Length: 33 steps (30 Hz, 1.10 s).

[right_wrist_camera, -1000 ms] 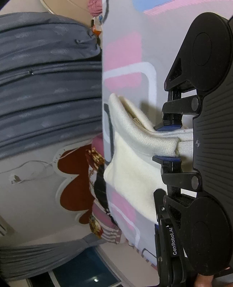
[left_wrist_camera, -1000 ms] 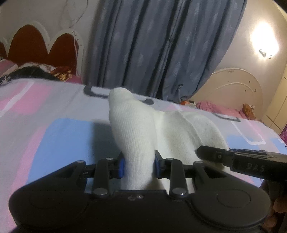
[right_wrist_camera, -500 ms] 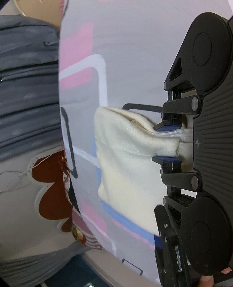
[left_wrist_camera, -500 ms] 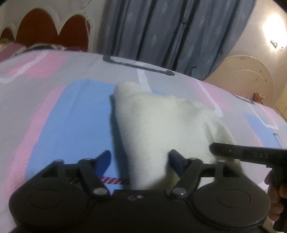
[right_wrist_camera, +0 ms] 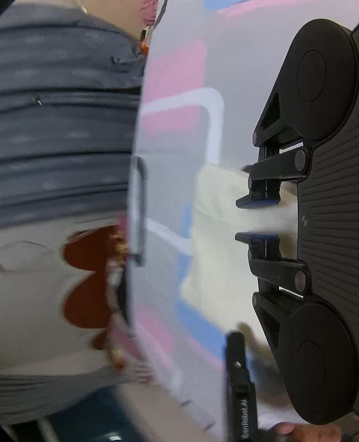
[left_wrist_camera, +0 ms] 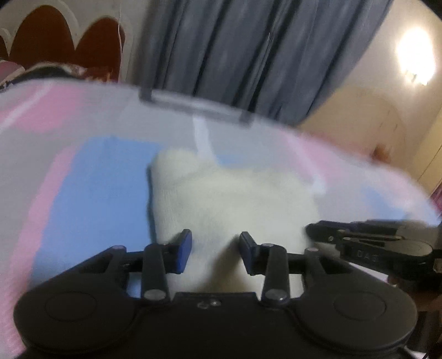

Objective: Fold small clothes
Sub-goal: 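Open both grippers and release the folded sweater on the bed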

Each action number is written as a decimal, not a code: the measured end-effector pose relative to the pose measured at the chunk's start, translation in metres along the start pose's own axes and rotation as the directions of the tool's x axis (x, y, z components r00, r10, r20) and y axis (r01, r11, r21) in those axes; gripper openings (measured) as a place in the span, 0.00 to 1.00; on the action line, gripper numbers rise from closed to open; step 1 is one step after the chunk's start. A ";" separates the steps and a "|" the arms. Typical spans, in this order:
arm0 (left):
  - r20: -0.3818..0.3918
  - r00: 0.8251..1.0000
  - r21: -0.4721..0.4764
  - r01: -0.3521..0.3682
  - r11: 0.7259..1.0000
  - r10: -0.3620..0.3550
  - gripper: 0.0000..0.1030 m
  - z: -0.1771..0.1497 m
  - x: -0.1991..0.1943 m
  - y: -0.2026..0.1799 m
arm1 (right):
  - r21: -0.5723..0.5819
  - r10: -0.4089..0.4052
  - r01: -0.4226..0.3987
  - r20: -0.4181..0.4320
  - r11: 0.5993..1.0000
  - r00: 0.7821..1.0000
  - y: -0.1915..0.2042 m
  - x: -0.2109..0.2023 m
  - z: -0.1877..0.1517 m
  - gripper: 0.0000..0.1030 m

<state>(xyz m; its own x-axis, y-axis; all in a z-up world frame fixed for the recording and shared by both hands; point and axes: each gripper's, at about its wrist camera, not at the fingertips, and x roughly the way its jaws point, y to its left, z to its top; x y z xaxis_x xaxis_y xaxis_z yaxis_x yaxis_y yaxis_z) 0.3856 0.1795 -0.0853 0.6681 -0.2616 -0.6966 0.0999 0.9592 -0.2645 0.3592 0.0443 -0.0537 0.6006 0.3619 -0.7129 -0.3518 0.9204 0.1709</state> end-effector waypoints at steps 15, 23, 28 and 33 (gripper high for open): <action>0.011 0.998 0.048 -0.062 0.997 0.062 0.36 -0.083 -0.057 -0.003 | -0.224 0.000 -0.030 -0.134 0.974 0.991 0.040 -0.050 -0.068 0.15; 0.009 0.994 0.029 -0.110 0.993 0.110 0.34 -0.097 -0.086 -0.003 | -0.123 0.021 -0.027 -0.046 0.992 0.999 0.032 -0.092 -0.072 0.15; -0.013 0.993 0.020 -0.119 0.993 0.119 0.35 -0.111 -0.077 -0.002 | -0.210 0.026 -0.049 -0.109 0.976 0.994 0.045 -0.074 -0.102 0.15; 0.002 0.993 0.036 -0.119 0.992 0.120 0.36 -0.116 -0.079 -0.001 | -0.170 0.028 -0.045 -0.106 0.984 0.994 0.043 -0.074 -0.103 0.15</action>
<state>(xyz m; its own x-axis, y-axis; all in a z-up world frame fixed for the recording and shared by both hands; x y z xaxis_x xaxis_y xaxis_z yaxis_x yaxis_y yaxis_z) 0.2478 0.1866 -0.1073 0.6764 -0.1449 -0.7222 0.0457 0.9868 -0.1553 0.2262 0.0422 -0.0635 0.5110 0.3693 -0.7762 -0.4959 0.8642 0.0848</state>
